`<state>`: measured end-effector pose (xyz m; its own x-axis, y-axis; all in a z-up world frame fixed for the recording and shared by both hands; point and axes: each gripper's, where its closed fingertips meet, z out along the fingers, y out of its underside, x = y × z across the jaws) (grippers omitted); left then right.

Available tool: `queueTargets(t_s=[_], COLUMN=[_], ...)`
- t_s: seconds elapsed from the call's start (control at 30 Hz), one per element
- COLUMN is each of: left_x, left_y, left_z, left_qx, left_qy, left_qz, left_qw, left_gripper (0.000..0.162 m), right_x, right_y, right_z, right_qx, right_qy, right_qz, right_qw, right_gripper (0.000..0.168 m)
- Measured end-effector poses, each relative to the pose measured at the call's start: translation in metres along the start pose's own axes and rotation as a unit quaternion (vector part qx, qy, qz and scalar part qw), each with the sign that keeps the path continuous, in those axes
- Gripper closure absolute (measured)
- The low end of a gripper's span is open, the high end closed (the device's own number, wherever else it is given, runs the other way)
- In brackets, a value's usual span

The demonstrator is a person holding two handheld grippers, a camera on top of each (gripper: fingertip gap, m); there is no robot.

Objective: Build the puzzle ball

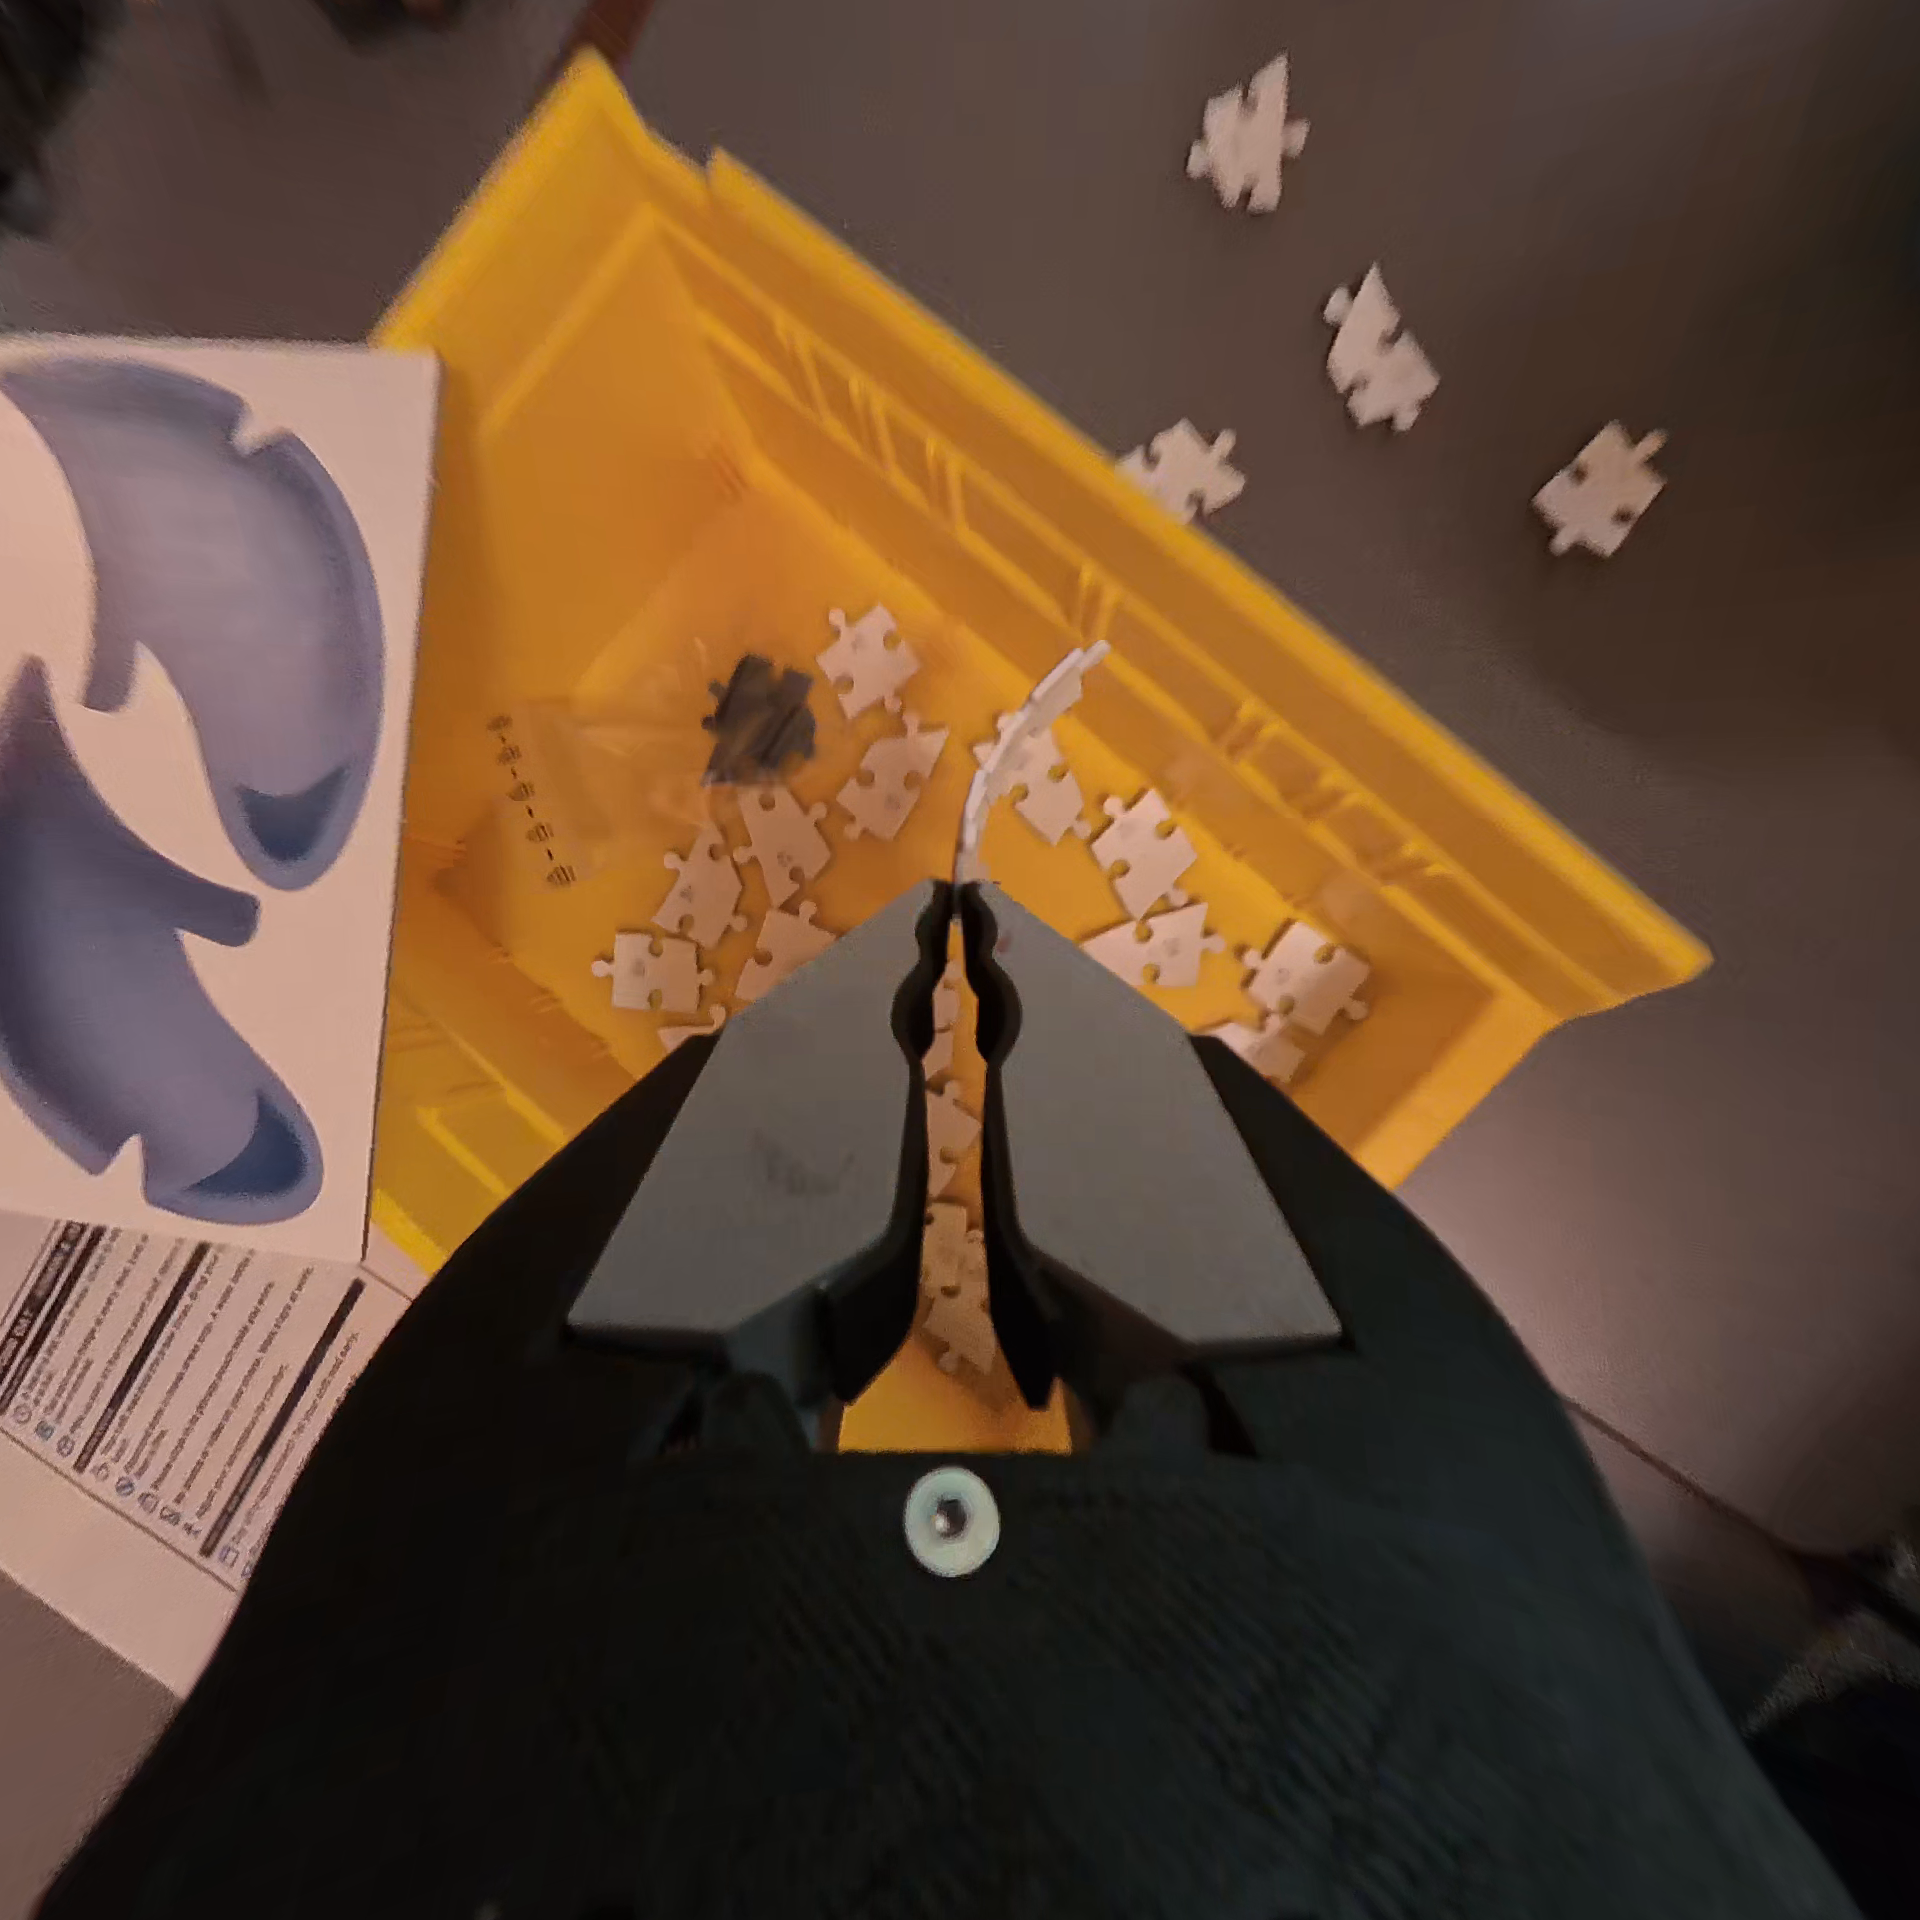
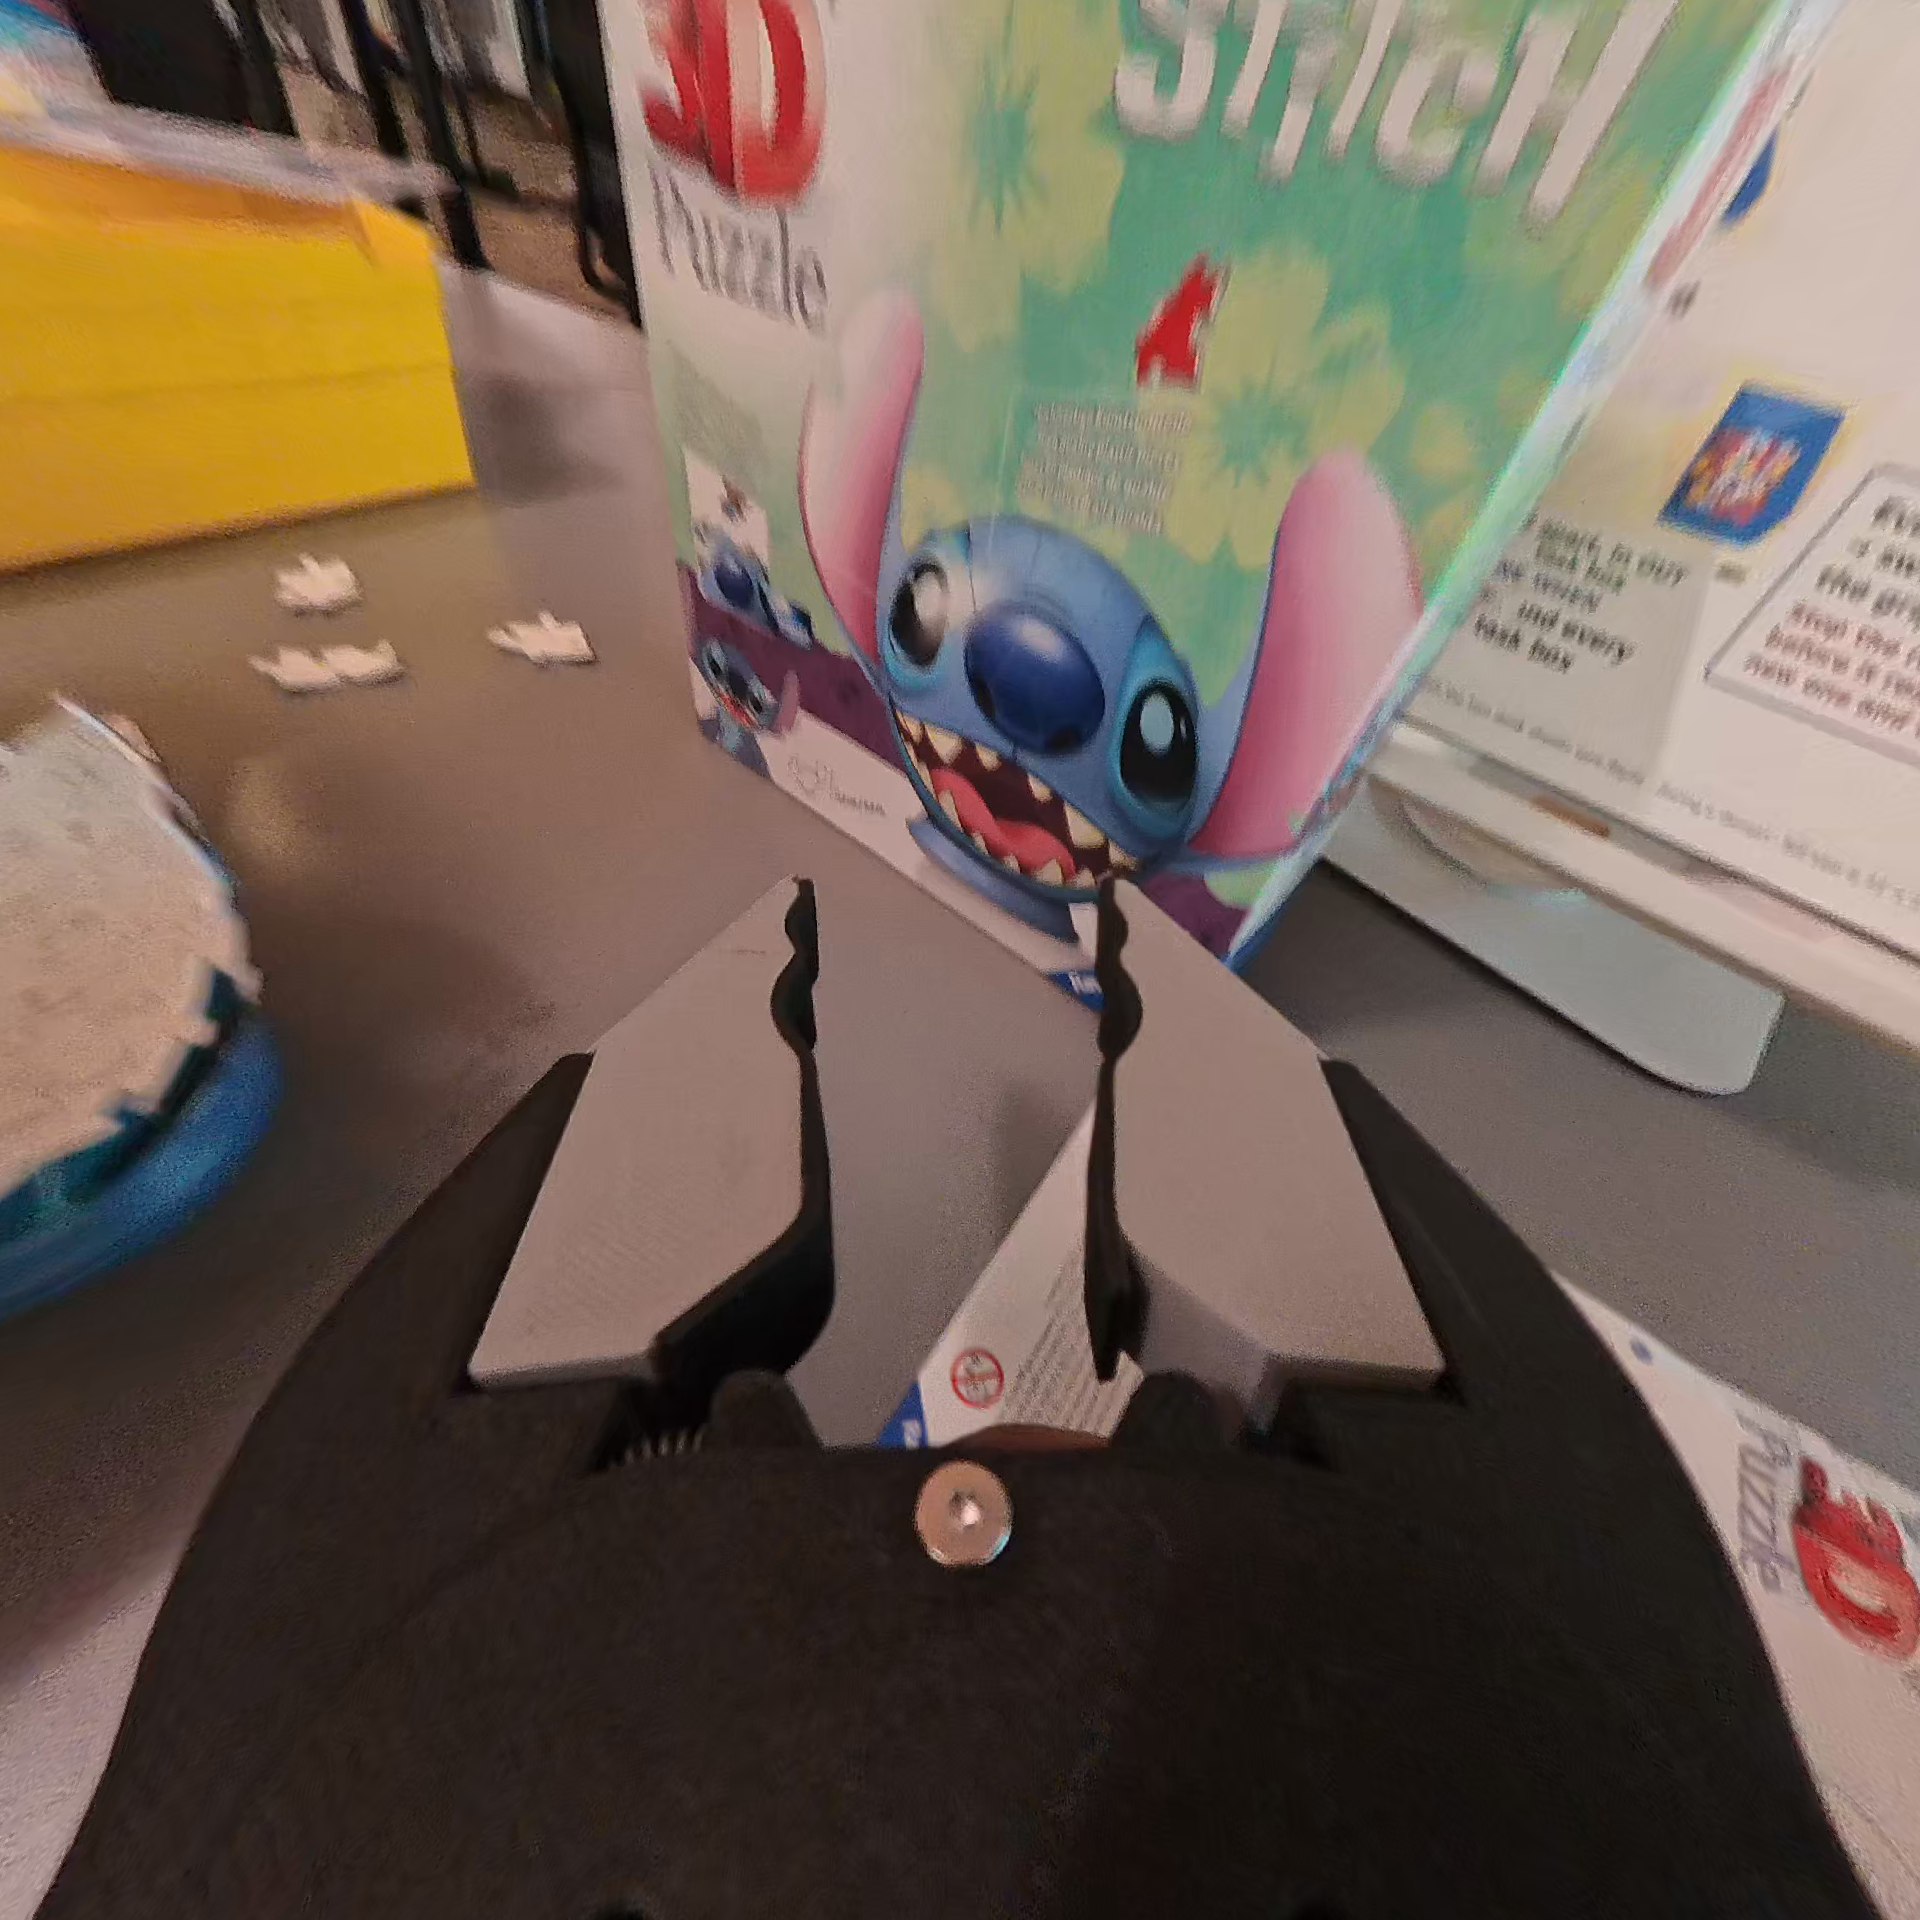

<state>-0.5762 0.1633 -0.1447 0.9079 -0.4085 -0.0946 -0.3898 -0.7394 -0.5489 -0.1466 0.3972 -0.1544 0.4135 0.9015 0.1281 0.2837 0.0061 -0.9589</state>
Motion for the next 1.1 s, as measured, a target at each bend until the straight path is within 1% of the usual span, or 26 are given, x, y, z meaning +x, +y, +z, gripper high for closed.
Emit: queueTargets(t_s=[0.07,0.13,0.23,0.3,0.37,0.43,0.5,0.6,0.67,0.73,0.77,0.8,0.83,0.97,1.1], left_x=[0.015,0.042,0.086,0.123,0.159,0.192,0.217,0.253,0.273,0.288,0.295,0.300,0.304,0.317,0.326], left_y=[-0.024,-0.050,-0.090,-0.117,-0.138,-0.154,-0.166,-0.173,-0.174,-0.174,-0.173,-0.172,-0.172,-0.167,-0.162], left_z=[-0.020,-0.037,-0.055,-0.064,-0.068,-0.068,-0.067,-0.066,-0.065,-0.064,-0.063,-0.062,-0.060,-0.053,-0.049], left_qx=[0.057,0.109,0.171,0.209,0.230,0.238,0.244,0.247,0.246,0.246,0.244,0.242,0.241,0.234,0.239], left_qy=[-0.013,-0.003,0.011,0.045,0.082,0.113,0.127,0.152,0.165,0.174,0.178,0.179,0.180,0.198,0.227], left_qz=[-0.003,-0.002,0.010,0.019,0.028,0.039,0.049,0.065,0.073,0.077,0.081,0.083,0.085,0.090,0.106], left_qw=[0.998,0.994,0.985,0.977,0.969,0.964,0.960,0.955,0.952,0.950,0.950,0.950,0.950,0.948,0.938], left_gripper=[0.162,0.162,0.162,0.162,0.162,0.162,0.162,0.162,0.162,0.162,0.162,0.162,0.162,0.162,0.162], right_x=[-0.012,-0.033,-0.085,-0.123,-0.159,-0.192,-0.217,-0.228,-0.237,-0.246,-0.248,-0.251,-0.251,-0.253,-0.257], right_y=[-0.031,-0.067,-0.114,-0.132,-0.144,-0.156,-0.167,-0.171,-0.170,-0.164,-0.160,-0.155,-0.151,-0.139,-0.131], right_z=[-0.009,-0.018,-0.027,-0.028,-0.029,-0.030,-0.035,-0.040,-0.048,-0.058,-0.062,-0.066,-0.069,-0.079,-0.087], right_qx=[0.032,0.061,0.061,0.030,0.004,0.001,0.012,0.019,0.024,0.021,0.021,0.019,0.017,0.000,-0.027], right_qy=[-0.038,-0.084,-0.174,-0.217,-0.240,-0.258,-0.279,-0.278,-0.304,-0.331,-0.338,-0.344,-0.345,-0.381,-0.450], right_qz=[0.015,0.021,0.005,-0.033,-0.082,-0.114,-0.117,-0.112,-0.095,-0.084,-0.089,-0.098,-0.102,-0.074,-0.018], right_qw=[0.999,0.994,0.983,0.975,0.967,0.959,0.953,0.954,0.948,0.940,0.937,0.934,0.933,0.922,0.892], right_gripper=[0.118,0.119,0.118,0.116,0.114,0.114,0.115,0.116,0.117,0.124,0.138,0.164,0.168,0.168,0.168])
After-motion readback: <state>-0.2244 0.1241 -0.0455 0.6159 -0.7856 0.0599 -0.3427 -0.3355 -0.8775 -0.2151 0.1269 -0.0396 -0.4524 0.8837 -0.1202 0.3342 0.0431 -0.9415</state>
